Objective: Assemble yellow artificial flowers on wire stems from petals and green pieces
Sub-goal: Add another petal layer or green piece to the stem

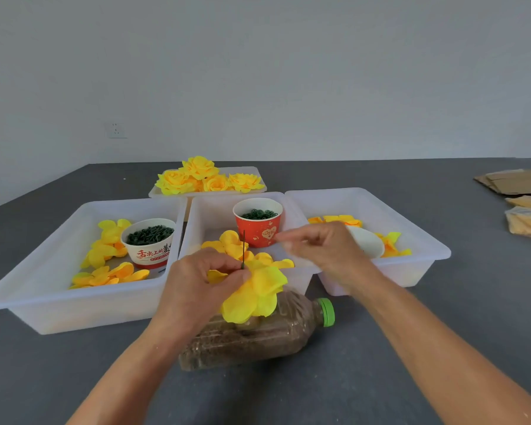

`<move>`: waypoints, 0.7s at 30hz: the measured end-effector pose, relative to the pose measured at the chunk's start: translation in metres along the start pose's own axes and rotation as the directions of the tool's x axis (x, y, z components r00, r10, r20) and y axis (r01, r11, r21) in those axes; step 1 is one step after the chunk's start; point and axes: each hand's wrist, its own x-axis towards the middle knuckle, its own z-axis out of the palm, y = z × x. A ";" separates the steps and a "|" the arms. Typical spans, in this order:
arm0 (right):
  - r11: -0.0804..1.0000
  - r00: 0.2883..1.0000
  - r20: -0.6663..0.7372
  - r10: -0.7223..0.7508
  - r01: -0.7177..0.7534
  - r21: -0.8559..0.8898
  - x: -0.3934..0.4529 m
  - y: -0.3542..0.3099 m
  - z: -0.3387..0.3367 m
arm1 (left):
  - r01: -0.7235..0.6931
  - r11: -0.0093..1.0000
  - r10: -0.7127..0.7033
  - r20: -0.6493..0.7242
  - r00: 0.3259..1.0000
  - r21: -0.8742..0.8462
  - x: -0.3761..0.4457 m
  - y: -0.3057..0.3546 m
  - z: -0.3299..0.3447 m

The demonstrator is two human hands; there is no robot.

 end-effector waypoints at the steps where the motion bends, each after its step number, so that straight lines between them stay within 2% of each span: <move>1: 0.995 0.994 -0.107 0.025 -0.035 -0.089 0.007 0.001 -0.012 | 0.019 1.000 -0.019 0.010 1.000 -0.018 0.002 0.000 0.000; 3: 0.921 0.960 -0.267 0.080 -0.174 -0.348 0.022 0.009 -0.038 | 0.062 0.997 -0.061 0.026 0.998 -0.047 0.004 0.001 -0.001; 6: 0.635 0.927 -0.311 0.209 -0.370 -0.678 0.041 0.028 -0.067 | 0.114 0.990 -0.111 0.039 0.993 -0.088 0.005 0.004 -0.001; 8: 0.446 0.908 -0.286 0.305 -0.401 -0.800 0.047 0.040 -0.074 | 0.125 0.988 -0.122 0.039 0.992 -0.094 0.005 0.006 0.000; 10: 0.331 0.910 -0.210 0.358 -0.334 -0.883 0.052 0.052 -0.074 | 0.117 0.989 -0.115 0.036 0.993 -0.085 0.005 0.008 0.000; 13: 0.281 0.899 -0.157 0.409 -0.288 -0.915 0.059 0.064 -0.069 | 0.114 0.992 -0.112 0.032 0.993 -0.057 0.003 0.009 0.000; 16: 0.261 0.876 -0.211 0.433 -0.346 -0.901 0.064 0.067 -0.063 | 0.110 0.992 -0.108 0.033 0.994 -0.054 0.002 0.010 -0.001; 21: 0.359 0.908 -0.222 0.356 -0.352 -0.865 0.063 0.067 -0.061 | 0.105 0.993 -0.103 0.034 0.994 -0.062 0.002 0.010 0.000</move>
